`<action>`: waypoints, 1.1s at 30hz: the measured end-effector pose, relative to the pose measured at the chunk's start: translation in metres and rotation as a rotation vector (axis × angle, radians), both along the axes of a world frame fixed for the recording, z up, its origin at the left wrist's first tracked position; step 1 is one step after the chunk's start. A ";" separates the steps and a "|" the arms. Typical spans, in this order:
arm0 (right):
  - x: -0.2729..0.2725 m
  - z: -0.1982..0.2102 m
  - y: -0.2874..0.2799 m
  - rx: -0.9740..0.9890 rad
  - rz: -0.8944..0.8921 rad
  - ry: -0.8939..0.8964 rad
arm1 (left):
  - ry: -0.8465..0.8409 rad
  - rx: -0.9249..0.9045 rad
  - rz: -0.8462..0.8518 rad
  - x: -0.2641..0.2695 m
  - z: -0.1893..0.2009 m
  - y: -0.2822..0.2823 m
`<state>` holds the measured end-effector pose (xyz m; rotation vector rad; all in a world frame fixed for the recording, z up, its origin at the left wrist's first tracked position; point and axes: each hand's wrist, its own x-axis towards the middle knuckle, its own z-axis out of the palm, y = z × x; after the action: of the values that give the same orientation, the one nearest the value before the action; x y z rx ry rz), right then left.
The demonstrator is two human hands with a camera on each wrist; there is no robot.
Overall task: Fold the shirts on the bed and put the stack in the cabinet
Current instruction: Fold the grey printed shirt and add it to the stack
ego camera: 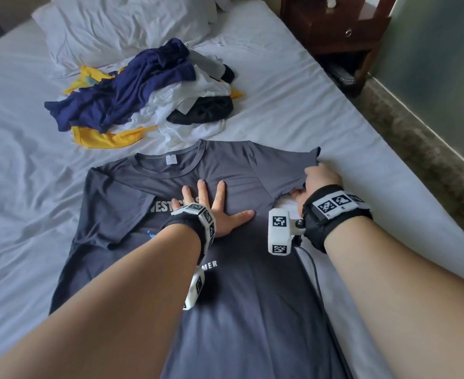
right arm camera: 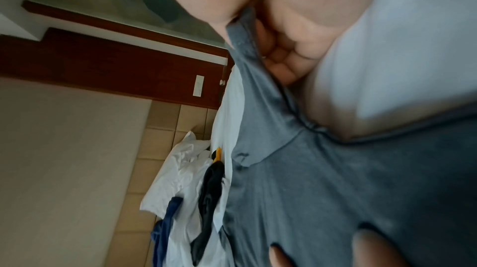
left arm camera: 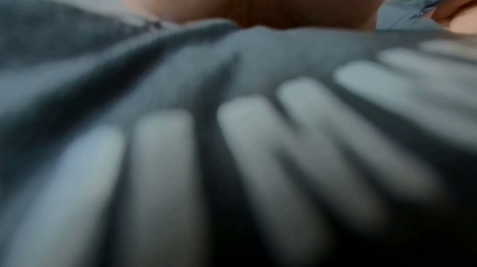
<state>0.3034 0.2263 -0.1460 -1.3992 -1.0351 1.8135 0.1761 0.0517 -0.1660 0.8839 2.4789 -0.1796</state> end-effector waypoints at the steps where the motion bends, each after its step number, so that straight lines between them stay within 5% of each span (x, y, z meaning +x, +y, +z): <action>1: -0.002 0.002 -0.002 0.034 -0.061 0.034 | 0.000 0.004 -0.001 0.000 0.000 0.000; 3: -0.012 0.003 -0.004 0.274 -0.075 -0.013 | -0.008 0.012 -0.006 0.000 0.001 -0.001; 7: -0.037 0.022 -0.033 0.708 0.485 -0.229 | -0.037 0.022 -0.011 -0.002 0.000 -0.002; 11: -0.046 0.015 -0.033 0.666 0.606 -0.298 | -0.051 -0.025 -0.018 -0.002 0.001 -0.001; 15: -0.041 0.008 -0.028 0.788 0.848 -0.716 | -0.057 -0.031 -0.018 -0.002 0.002 -0.002; 20: -0.041 0.002 -0.030 0.787 1.045 -0.883 | -0.068 -0.023 -0.029 -0.003 0.003 -0.003; 26: -0.040 0.012 -0.046 0.782 1.049 -1.225 | -0.145 0.149 -0.069 -0.015 0.025 -0.017; 30: -0.040 0.016 -0.073 1.128 0.989 -1.118 | 0.065 0.409 -0.084 -0.031 0.050 -0.046; 33: -0.044 -0.001 -0.093 1.038 1.229 -1.098 | 0.233 0.273 0.042 -0.043 0.052 -0.086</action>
<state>0.2593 0.1335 -0.1466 -0.9531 -3.2446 0.4380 0.1328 -0.0346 -0.1138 0.9661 2.7835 0.0774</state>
